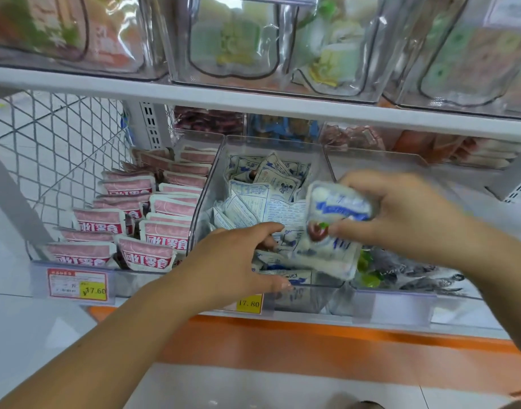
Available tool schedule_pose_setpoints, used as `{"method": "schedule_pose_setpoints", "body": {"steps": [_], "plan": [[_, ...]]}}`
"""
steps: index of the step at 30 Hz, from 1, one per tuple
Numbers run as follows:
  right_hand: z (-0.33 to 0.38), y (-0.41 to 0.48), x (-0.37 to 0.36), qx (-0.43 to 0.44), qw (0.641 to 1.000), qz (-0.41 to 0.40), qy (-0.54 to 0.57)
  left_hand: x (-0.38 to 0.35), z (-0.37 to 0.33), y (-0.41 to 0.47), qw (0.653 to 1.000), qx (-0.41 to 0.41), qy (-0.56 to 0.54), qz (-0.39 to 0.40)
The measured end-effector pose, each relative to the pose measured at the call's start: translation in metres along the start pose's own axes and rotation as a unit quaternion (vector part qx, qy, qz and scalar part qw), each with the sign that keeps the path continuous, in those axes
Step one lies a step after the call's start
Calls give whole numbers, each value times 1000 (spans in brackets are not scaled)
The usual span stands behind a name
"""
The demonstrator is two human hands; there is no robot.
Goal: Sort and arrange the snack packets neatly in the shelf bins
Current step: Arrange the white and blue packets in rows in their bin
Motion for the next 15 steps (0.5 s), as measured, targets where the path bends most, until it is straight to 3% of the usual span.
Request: {"method": "schedule_pose_setpoints", "body": {"steps": [4,7,11,15], "plan": [[3,5,-33,50,990,32,-125,0,2,0,1000,-4,0,-6],[6,12,-45,56,990,46,-120,0,3,1,1000,-7,6,-18],[1,10,-64,0,972,199,-126,1,2,1,1000,-7,17,-14],[5,11,-44,19,970,171,-169,1,1,3,1000,-16,-10,-7]]}}
Point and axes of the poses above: each hand's wrist, its own y-axis towards the middle knuckle, its own x-axis out of the back of the hand, z = x × y, the point moved 6 cm from there along y, towards the middle knuckle, and after that the axes turned 1 degree about -x, right-handed, at the moved point
